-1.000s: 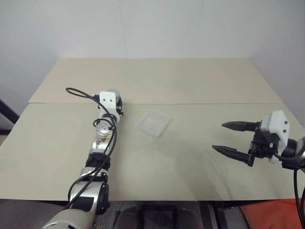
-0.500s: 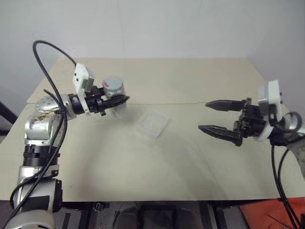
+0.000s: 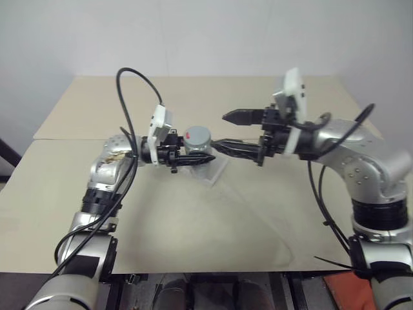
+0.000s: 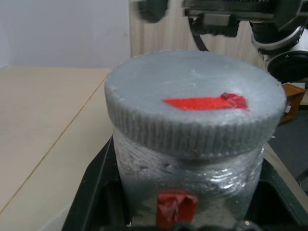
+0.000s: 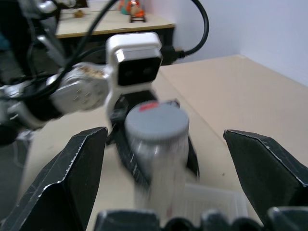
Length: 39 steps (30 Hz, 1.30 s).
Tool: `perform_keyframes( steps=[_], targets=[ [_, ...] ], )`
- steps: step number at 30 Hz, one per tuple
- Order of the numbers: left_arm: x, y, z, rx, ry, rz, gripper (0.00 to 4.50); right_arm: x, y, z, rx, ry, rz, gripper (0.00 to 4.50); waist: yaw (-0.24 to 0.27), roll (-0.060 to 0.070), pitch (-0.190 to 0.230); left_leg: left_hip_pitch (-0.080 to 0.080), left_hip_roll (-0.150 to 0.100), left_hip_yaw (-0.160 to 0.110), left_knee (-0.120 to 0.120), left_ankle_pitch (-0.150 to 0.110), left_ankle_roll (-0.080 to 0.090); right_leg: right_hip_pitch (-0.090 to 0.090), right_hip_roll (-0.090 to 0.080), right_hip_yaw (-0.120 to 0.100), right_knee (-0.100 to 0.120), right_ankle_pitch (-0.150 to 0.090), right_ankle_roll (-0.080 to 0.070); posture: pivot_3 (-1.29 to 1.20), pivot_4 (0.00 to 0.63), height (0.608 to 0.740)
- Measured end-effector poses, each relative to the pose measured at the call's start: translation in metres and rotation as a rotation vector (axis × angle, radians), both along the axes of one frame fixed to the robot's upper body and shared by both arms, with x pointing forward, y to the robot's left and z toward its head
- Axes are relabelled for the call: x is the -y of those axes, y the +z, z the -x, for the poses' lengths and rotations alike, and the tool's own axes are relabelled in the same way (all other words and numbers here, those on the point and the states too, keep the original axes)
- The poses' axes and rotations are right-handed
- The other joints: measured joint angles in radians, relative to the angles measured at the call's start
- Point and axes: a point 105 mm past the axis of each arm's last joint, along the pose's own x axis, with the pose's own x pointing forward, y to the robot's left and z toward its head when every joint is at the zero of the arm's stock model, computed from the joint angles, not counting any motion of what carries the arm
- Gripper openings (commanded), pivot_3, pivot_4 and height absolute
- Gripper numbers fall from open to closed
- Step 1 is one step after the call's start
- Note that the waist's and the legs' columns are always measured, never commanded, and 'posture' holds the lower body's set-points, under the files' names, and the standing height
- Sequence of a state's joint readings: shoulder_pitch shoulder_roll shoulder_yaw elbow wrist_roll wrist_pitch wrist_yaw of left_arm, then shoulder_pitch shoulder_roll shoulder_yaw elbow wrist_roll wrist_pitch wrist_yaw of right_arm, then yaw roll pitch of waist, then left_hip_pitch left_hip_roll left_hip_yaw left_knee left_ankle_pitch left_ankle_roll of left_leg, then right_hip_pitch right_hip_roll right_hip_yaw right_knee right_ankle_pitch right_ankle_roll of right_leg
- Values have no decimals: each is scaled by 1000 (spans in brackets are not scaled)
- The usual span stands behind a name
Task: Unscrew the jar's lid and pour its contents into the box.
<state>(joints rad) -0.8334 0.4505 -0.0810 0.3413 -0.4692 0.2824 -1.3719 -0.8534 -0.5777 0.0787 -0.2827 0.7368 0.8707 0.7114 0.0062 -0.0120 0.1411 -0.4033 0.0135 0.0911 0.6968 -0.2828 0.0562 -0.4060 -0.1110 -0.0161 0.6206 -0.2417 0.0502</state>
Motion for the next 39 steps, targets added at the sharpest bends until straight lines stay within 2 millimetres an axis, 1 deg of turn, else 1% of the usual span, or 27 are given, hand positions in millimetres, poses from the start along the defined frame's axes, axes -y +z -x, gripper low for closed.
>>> perform_keyframes(
  steps=[7,16,19,22,23,27,29,32,35,39],
  targets=[
    [4,0,-5,11,-17,-26,2004,-17,-9,-9,4,-41,49,4500,-7,0,0,-1,0,0,0,0,0,-1,0,-1,0,0,0,0,150,740],
    [5,1,-4,22,-30,-30,2004,-22,-12,-13,-7,-46,37,4500,-17,0,0,-1,0,0,0,0,0,-1,0,-1,1,0,0,0,150,740],
    [4,1,-4,23,-32,-32,2004,-24,-12,-12,-10,-38,32,3960,-19,0,0,-1,0,0,0,0,0,-1,0,-1,2,0,0,0,150,740],
    [3,2,-4,25,-27,-32,2004,-27,-12,-9,-16,-8,27,3005,-19,0,0,-1,0,0,0,0,0,-1,0,-1,2,0,0,0,150,740],
    [2,2,-4,26,-27,-31,2004,-28,-13,-9,-18,-6,26,2776,-19,0,0,-1,0,-1,0,0,0,-1,0,-1,2,0,0,0,150,740],
    [2,2,-3,26,-33,-40,2004,-28,-14,-9,-28,16,23,2775,-19,0,0,-1,0,0,0,0,0,-1,0,-1,2,0,0,0,150,740],
    [2,2,0,28,-68,-47,2004,-27,-14,-6,-23,73,20,2775,-19,0,0,-1,0,0,0,0,0,-2,0,-1,2,0,0,0,150,740],
    [2,5,9,37,-156,-65,2004,-26,-13,0,-10,205,11,2775,-20,0,0,-1,0,0,0,0,0,-1,0,-1,2,0,0,0,150,740],
    [4,7,20,40,-249,-89,2004,-24,-13,4,25,391,36,2775,-23,0,0,0,0,0,0,0,0,-1,0,0,2,0,0,0,150,740],
    [8,9,28,48,-314,-122,2004,-23,-10,3,27,608,74,2775,-27,0,0,1,0,1,0,0,0,-1,1,1,3,0,0,0,150,740]
  ],
)
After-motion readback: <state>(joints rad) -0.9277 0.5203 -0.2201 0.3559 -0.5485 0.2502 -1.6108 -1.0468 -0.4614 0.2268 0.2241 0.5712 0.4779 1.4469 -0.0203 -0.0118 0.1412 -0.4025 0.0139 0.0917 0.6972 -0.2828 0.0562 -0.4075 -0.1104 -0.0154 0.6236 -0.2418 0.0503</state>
